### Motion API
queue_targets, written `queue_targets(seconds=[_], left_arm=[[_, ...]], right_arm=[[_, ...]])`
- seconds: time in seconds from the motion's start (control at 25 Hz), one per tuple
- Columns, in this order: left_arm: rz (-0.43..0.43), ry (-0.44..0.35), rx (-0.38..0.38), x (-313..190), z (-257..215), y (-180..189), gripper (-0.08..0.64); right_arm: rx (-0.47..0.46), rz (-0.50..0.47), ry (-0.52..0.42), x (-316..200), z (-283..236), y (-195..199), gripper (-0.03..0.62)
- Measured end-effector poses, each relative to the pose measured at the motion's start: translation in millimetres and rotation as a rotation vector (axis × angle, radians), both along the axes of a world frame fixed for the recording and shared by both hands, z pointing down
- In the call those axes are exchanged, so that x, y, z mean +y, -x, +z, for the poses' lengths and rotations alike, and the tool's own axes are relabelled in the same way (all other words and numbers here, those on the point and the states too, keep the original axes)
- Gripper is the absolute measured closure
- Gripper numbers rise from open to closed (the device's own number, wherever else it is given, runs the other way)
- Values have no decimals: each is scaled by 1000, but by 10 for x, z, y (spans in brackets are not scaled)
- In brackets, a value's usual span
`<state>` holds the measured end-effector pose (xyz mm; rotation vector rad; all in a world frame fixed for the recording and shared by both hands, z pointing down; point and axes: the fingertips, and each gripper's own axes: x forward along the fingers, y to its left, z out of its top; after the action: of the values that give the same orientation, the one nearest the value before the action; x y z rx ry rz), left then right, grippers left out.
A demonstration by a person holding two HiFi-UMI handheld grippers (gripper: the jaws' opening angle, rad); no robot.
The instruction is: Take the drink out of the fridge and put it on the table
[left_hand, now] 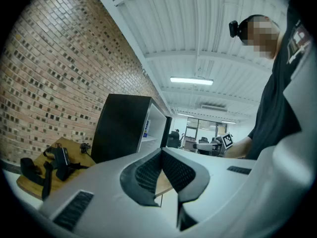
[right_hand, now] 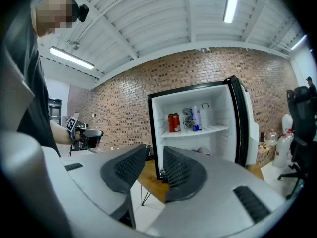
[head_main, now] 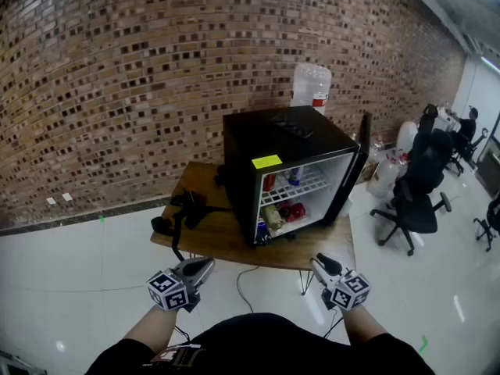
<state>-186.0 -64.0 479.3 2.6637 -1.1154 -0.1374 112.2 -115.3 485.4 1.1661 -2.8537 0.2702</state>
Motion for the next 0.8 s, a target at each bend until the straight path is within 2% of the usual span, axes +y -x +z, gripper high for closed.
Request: queue_targets(seconds=[0.2,0.32,0.44,0.6,0.8], left_arm=[[-72,-9,24,-524,-136,-253,558],[-86,-33,-12,-798,-214,-393,550],[-64,-51,-34,-1078,-296,-427,516],[-19,-64,-44,-1570,-287,-301,434],[67,-64,-31,-2196,-240,-140,390]], right_arm=[[35,13,-46,-498,-210,-295,397],[42,24,-56,-879,-292,-373,357],[28,53,-60,-1343,-383,-344,325],[12,105,-72,-2121,-521,-125,257],[87,176,-71,-3103,-509,211,178]])
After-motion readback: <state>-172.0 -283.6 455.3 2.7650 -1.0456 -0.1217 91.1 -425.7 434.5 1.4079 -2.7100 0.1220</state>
